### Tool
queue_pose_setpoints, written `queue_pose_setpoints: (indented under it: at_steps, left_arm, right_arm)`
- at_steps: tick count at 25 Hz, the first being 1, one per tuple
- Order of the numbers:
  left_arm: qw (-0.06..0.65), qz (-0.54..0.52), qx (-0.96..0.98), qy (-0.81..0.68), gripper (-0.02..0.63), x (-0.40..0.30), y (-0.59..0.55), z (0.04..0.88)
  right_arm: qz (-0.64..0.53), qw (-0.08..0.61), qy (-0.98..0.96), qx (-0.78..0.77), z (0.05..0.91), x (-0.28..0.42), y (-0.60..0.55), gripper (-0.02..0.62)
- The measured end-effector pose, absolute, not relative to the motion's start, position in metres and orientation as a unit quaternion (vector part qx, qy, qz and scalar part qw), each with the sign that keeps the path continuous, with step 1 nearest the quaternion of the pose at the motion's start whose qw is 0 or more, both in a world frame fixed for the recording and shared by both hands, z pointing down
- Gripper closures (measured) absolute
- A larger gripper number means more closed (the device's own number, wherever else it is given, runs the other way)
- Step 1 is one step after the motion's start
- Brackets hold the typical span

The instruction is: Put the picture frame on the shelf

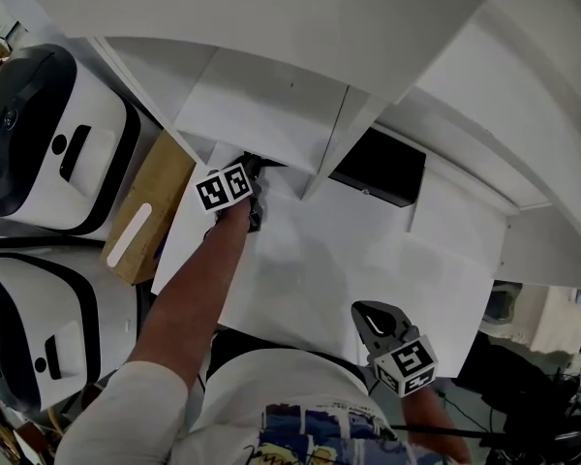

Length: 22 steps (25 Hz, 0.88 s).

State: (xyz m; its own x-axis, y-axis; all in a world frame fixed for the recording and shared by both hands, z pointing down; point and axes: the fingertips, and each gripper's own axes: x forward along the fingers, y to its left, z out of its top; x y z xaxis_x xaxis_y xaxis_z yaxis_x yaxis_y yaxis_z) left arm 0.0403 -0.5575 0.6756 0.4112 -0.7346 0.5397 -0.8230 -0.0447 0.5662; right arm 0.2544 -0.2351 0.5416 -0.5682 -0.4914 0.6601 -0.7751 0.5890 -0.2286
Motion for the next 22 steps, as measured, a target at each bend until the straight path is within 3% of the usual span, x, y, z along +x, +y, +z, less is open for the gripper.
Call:
queue_pose_setpoints:
  at_steps: [8, 22]
  left_arm:
    - [0.397, 0.105, 0.725, -0.553, 0.457, 0.035, -0.556, 0.680]
    - [0.394, 0.095, 0.749, -0.524, 0.460, 0.008, -0.507, 0.646]
  right_arm:
    - [0.252, 0.274, -0.847, 0.379, 0.541, 0.259, -0.236, 0.568]
    - [0.226, 0.267, -0.857, 0.379, 0.533, 0.226, -0.226, 0.568]
